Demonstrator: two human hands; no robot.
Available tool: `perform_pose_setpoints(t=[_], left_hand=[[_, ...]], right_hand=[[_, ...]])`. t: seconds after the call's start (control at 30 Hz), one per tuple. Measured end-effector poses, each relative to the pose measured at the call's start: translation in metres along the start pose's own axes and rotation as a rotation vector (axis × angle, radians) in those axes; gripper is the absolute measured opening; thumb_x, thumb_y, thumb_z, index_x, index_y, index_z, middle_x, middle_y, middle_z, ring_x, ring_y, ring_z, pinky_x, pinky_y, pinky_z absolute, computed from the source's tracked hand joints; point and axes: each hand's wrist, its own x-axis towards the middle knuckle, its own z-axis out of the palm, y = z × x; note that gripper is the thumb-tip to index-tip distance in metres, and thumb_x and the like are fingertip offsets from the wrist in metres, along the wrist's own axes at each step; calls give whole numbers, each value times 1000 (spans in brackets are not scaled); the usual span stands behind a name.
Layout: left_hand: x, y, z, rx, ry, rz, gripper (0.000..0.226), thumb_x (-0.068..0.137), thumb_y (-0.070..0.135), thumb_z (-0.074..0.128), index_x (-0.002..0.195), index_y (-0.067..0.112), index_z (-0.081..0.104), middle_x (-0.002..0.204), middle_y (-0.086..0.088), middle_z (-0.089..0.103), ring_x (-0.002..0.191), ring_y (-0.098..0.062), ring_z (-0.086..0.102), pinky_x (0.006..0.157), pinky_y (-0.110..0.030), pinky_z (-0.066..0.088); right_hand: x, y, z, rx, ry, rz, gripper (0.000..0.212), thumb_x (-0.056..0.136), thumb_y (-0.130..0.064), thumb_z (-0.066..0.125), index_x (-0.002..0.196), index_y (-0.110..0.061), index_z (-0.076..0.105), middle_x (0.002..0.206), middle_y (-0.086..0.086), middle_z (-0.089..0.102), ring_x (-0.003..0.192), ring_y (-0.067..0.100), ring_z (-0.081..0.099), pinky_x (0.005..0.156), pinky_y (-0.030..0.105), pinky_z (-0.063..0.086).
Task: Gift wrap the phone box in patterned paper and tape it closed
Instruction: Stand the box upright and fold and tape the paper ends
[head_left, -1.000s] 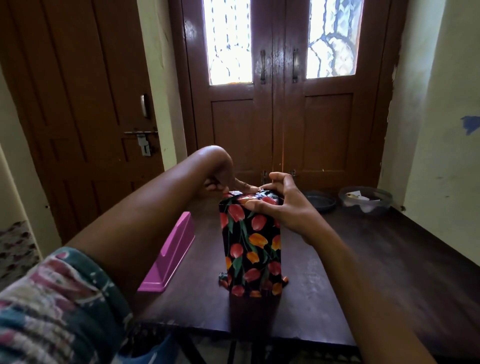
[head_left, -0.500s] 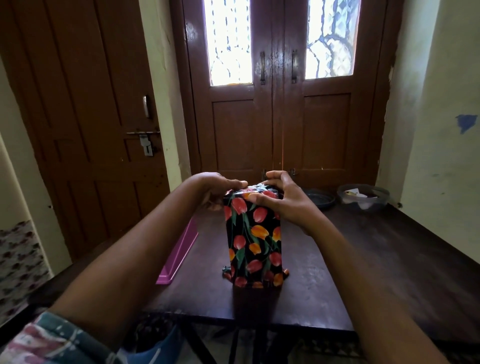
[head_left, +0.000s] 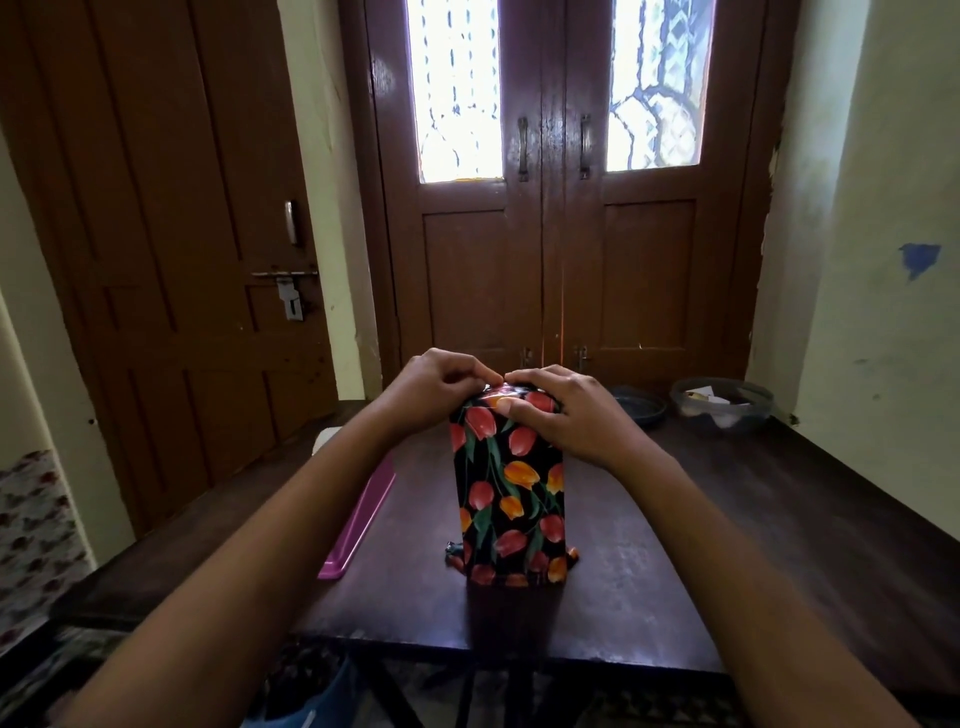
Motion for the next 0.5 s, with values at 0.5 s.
perform_pose_setpoints(t=[0.5], left_hand=[[-26, 0, 13, -461, 125, -316, 43, 82, 37, 66, 120, 19, 58, 118, -10, 61, 103, -22, 61, 88, -34, 52]], right_hand=[[-26, -11, 2, 301, 66, 180, 81, 80, -53, 60, 144, -13, 29, 145, 7, 39, 127, 20, 42, 95, 27, 40]])
